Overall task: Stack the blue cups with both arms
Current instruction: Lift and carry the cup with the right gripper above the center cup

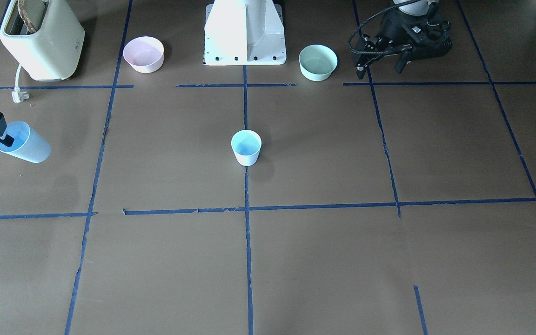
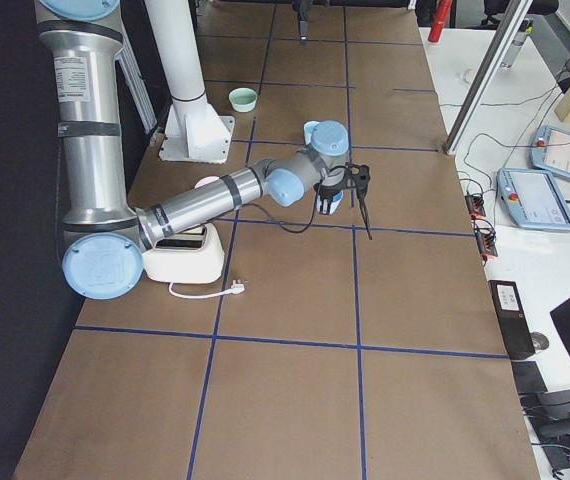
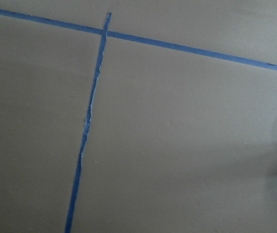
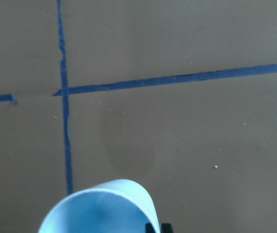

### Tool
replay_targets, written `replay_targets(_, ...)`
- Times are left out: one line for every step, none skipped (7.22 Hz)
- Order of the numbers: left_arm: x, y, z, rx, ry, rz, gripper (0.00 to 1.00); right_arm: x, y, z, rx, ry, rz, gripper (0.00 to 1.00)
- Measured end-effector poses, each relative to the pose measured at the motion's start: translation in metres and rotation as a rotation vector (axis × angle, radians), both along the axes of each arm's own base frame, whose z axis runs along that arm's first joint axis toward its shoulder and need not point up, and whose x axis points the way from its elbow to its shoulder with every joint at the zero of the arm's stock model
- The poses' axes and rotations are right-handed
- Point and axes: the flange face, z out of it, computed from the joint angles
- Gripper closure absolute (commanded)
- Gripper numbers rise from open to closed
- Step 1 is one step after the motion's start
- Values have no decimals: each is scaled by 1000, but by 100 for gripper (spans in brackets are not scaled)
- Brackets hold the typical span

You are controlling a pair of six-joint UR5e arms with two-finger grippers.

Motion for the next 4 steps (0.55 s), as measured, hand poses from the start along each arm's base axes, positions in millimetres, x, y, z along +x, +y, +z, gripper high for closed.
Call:
replay_targets(-15, -5, 20, 31, -35, 37, 0, -31, -11, -51, -21, -3, 6, 100)
replay_targets(-32, -12, 39, 60, -69, 69, 0, -74, -13, -101, -40, 3, 14, 100)
replay_targets(-49, -22, 58, 89, -103, 104, 0, -130, -5, -152, -56, 22, 32, 100)
replay_targets(-63, -35, 77, 111, -134, 139, 0, -185, 10, -197, -59, 41, 60, 100)
